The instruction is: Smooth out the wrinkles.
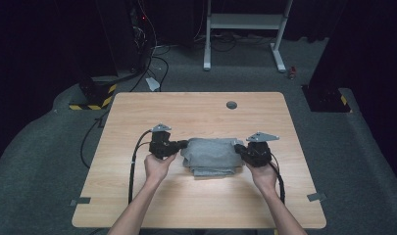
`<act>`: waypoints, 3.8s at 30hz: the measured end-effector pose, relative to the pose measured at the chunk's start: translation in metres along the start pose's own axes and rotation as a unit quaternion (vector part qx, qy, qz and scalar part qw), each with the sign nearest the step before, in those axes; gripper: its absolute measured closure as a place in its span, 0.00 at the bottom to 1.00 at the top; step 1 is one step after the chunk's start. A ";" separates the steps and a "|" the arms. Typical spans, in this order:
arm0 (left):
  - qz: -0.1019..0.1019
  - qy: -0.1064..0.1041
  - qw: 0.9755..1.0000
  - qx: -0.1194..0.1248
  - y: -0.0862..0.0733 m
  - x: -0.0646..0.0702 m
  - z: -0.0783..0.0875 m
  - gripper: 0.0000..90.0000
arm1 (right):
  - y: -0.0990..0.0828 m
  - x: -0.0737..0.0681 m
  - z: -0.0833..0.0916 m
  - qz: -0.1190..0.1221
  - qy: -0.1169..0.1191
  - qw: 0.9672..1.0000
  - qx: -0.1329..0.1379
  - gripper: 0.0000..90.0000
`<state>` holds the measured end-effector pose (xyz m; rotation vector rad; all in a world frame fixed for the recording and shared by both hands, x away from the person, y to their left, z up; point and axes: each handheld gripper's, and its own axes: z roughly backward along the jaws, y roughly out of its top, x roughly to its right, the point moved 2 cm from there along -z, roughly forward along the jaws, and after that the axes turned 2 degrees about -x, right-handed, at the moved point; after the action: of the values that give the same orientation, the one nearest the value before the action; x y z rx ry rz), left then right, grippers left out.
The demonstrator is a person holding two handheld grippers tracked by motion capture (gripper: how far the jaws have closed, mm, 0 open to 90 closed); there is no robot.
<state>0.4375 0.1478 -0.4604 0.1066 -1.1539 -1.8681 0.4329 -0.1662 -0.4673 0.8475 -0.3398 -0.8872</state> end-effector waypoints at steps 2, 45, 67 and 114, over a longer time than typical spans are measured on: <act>-0.005 -0.008 1.000 -0.001 -0.006 0.003 0.005 0.98 | -0.004 -0.003 0.004 0.002 0.005 1.000 0.007 0.95; -0.048 0.015 0.997 -0.057 -0.065 0.012 -0.018 0.98 | -0.064 -0.002 -0.005 0.025 -0.039 0.998 -0.031 0.93; -0.072 0.042 0.996 -0.013 -0.035 0.039 -0.009 0.53 | -0.053 -0.006 0.017 -0.016 -0.038 0.999 -0.008 0.59; -0.121 -0.011 0.990 -0.075 -0.061 0.055 -0.025 0.67 | -0.080 -0.009 0.028 -0.038 -0.048 0.998 -0.025 0.58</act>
<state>0.3782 0.1005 -0.5004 0.1469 -1.0490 -2.1678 0.3675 -0.2007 -0.5104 0.7777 -0.3690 -1.0050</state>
